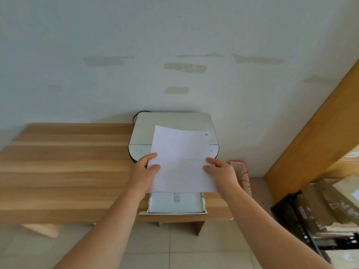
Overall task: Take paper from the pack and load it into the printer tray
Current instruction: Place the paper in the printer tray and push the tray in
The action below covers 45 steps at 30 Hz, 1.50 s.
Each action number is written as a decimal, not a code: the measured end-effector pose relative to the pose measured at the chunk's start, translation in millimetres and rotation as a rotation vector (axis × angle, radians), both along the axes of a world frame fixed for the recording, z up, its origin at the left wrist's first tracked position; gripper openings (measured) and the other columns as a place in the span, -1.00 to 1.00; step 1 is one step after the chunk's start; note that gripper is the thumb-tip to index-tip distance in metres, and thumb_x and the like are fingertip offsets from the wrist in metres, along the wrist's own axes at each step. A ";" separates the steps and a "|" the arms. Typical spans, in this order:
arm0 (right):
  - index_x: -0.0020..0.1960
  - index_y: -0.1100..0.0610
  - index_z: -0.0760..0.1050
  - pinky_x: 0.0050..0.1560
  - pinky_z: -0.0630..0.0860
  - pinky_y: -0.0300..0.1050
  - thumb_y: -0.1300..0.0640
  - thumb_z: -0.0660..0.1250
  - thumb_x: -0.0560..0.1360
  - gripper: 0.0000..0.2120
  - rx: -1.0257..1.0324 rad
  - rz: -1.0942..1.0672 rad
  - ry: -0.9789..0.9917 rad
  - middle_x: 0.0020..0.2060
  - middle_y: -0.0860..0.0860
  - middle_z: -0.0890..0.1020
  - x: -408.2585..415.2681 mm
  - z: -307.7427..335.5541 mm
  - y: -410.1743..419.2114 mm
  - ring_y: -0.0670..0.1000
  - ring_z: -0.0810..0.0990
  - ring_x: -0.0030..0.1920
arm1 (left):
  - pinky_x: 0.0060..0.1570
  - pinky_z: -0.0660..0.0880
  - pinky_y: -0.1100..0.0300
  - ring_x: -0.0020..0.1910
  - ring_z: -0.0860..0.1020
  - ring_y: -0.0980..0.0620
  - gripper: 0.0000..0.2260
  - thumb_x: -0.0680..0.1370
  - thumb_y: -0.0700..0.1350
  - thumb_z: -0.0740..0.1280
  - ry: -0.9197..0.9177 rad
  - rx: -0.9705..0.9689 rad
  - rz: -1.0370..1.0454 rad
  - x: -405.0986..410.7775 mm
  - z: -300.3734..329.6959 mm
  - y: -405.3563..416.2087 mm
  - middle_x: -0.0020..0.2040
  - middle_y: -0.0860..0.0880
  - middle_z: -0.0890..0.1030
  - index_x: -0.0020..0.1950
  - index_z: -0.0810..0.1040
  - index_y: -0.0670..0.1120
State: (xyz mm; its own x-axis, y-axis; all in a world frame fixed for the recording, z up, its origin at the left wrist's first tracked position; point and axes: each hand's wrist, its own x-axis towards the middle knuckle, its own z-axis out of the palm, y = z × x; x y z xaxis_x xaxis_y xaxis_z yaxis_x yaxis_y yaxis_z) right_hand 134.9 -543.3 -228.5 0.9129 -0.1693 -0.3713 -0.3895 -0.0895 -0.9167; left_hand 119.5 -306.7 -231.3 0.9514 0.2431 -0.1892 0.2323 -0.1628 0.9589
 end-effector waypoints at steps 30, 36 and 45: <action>0.04 0.11 0.60 0.02 0.60 0.01 0.31 0.36 0.48 -0.81 0.080 0.032 0.426 -0.04 0.14 0.66 -67.9 -137.3 2.2 0.15 0.65 -0.09 | 0.05 0.48 0.14 0.13 0.56 -0.04 -0.57 0.47 -0.30 0.35 0.464 -0.093 -0.025 -84.9 -123.2 19.5 0.28 -0.07 0.53 0.33 0.48 -0.09; 0.02 0.05 0.58 0.04 0.61 0.04 0.33 0.34 0.48 -0.78 0.050 -0.010 0.446 -0.05 0.11 0.66 -88.3 -149.7 1.5 0.15 0.67 -0.07 | -0.14 0.45 0.16 -0.05 0.58 0.01 -0.60 0.48 -0.33 0.33 0.612 -0.184 -0.054 -92.4 -135.0 22.3 0.18 0.00 0.55 0.28 0.49 -0.05; 0.11 0.02 0.58 0.04 0.61 0.03 0.29 0.32 0.50 -0.74 0.031 -0.021 0.426 -0.02 0.08 0.65 -92.7 -155.3 3.5 0.15 0.65 -0.03 | -0.12 0.46 0.15 0.02 0.58 -0.05 -0.62 0.49 -0.34 0.33 0.642 -0.208 -0.045 -89.5 -144.8 24.6 0.18 -0.03 0.55 0.27 0.51 -0.04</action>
